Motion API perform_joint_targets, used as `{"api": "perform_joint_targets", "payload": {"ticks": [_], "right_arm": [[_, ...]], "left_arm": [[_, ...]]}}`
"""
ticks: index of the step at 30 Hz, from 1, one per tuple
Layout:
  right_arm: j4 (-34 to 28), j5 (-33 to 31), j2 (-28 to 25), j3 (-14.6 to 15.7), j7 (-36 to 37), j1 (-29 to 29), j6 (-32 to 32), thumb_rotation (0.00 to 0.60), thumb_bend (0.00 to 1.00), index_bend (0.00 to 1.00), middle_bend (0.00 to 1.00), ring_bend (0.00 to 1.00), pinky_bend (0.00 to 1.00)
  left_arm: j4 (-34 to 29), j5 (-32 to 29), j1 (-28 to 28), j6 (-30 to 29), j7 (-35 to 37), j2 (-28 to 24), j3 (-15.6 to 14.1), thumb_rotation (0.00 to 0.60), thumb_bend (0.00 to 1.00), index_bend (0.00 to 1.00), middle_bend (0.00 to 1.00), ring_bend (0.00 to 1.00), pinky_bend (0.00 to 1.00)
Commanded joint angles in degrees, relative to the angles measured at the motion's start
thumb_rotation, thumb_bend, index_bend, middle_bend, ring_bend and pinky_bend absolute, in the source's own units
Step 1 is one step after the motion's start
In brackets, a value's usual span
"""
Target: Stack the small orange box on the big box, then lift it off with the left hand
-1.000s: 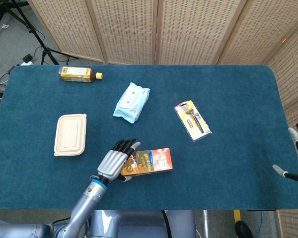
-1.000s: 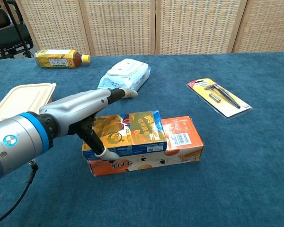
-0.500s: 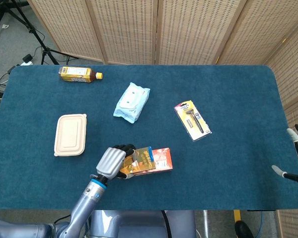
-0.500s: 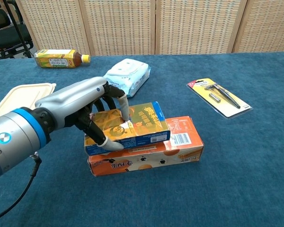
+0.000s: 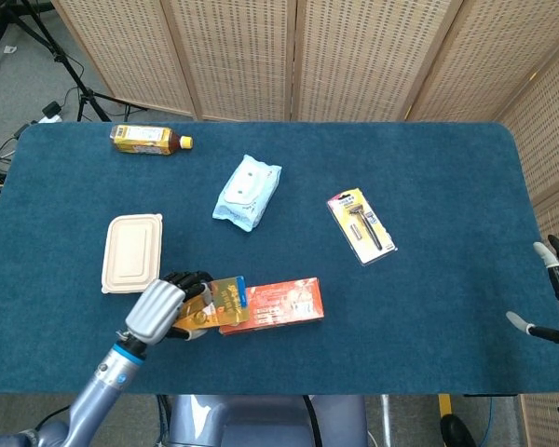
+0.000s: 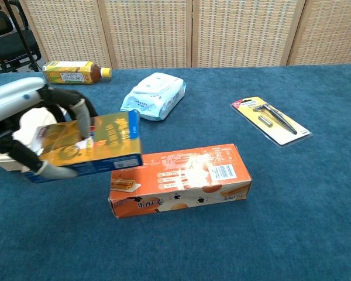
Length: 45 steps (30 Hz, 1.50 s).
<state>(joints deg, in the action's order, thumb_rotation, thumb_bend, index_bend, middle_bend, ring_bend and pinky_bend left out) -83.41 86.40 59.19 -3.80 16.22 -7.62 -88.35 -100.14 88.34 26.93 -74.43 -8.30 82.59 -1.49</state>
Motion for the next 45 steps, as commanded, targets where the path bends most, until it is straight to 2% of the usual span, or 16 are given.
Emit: {"api": "perform_joint_targets", "payload": {"ticks": [1,4,9,13,17,22,27,29,30,33,35,37,38,40,45], "right_arm": [[-0.4,0.3,0.0,0.0,-0.4,0.0,0.0,0.6,0.0,0.0,0.0,0.0,0.0],[-0.8,0.3,0.0,0.0,-1.0,0.0,0.4,0.6,0.0,0.0,0.0,0.0,0.0],[-1.4,0.7,0.0,-0.1,-1.6,0.3,0.1,0.6,0.0,0.0,0.0,0.0,0.0],[-1.7,1.1,-0.1,0.1,-1.4,0.3,0.6,0.6,0.0,0.0,0.0,0.0,0.0],[-1.8,1.1,-0.2,-0.1,-1.7,0.4,0.5,0.6,0.0,0.0,0.0,0.0,0.0],[-2.0,1.3,-0.2,-0.2,-1.5,0.5,0.6,0.6,0.0,0.0,0.0,0.0,0.0],[-2.0,1.2,-0.3,-0.3,-1.5,0.5,1.1,0.6,0.0,0.0,0.0,0.0,0.0],[-2.0,1.3,-0.3,-0.4,-1.5,0.5,1.1,0.6,0.0,0.0,0.0,0.0,0.0],[-2.0,1.3,-0.3,-0.4,-1.4,0.6,1.1,0.6,0.0,0.0,0.0,0.0,0.0],[-2.0,1.3,-0.3,-0.5,-1.4,0.6,1.2,0.6,0.0,0.0,0.0,0.0,0.0],[-2.0,1.3,-0.4,-0.5,-1.4,0.6,1.4,0.6,0.0,0.0,0.0,0.0,0.0],[-2.1,1.3,-0.4,-0.5,-1.3,0.6,1.6,0.6,0.0,0.0,0.0,0.0,0.0],[-2.1,1.3,-0.4,-0.5,-1.3,0.6,1.6,0.6,0.0,0.0,0.0,0.0,0.0],[-2.2,1.4,-0.5,-0.5,-1.4,0.7,1.6,0.6,0.0,0.0,0.0,0.0,0.0],[-2.5,1.5,-0.5,-0.4,-1.7,0.7,1.9,0.6,0.0,0.0,0.0,0.0,0.0]], "left_arm": [[10.4,10.6,-3.1,-4.4,13.9,-7.9,-8.1,0.6,0.01,0.55,0.47,0.38,0.46],[19.2,14.3,-4.6,-7.0,20.7,-8.5,-11.2,0.6,0.01,0.55,0.47,0.38,0.46],[29.2,14.2,-8.0,-9.5,27.3,-7.7,-13.3,0.6,0.01,0.55,0.47,0.38,0.46],[35.7,13.4,-10.0,-9.8,32.1,-5.9,-13.9,0.6,0.01,0.55,0.47,0.38,0.46],[41.5,13.6,-11.0,-10.5,34.3,-3.6,-13.8,0.6,0.01,0.55,0.47,0.38,0.46],[49.4,13.3,-12.2,-14.1,35.6,0.6,-11.3,0.6,0.01,0.55,0.47,0.38,0.46],[54.7,14.3,-12.1,-16.8,37.1,4.2,-10.0,0.6,0.01,0.55,0.47,0.38,0.46],[55.9,14.5,-12.0,-16.9,36.8,5.1,-9.8,0.6,0.0,0.55,0.45,0.35,0.46],[56.2,14.6,-11.9,-16.9,36.5,5.4,-9.8,0.6,0.0,0.53,0.43,0.32,0.46],[56.6,15.1,-11.9,-17.1,35.5,5.8,-9.9,0.6,0.0,0.39,0.25,0.12,0.41],[56.7,15.4,-12.0,-18.0,35.3,6.0,-9.9,0.6,0.0,0.25,0.08,0.01,0.28],[57.1,15.8,-12.2,-18.9,35.0,6.2,-9.8,0.6,0.0,0.14,0.01,0.0,0.17],[57.2,15.8,-12.2,-19.1,34.9,6.2,-9.8,0.6,0.0,0.09,0.0,0.0,0.13],[57.1,16.0,-12.3,-19.4,34.8,6.0,-9.9,0.6,0.0,0.04,0.0,0.0,0.1],[57.4,15.8,-12.5,-20.5,34.4,5.9,-9.3,0.6,0.0,0.01,0.0,0.0,0.09]]}}
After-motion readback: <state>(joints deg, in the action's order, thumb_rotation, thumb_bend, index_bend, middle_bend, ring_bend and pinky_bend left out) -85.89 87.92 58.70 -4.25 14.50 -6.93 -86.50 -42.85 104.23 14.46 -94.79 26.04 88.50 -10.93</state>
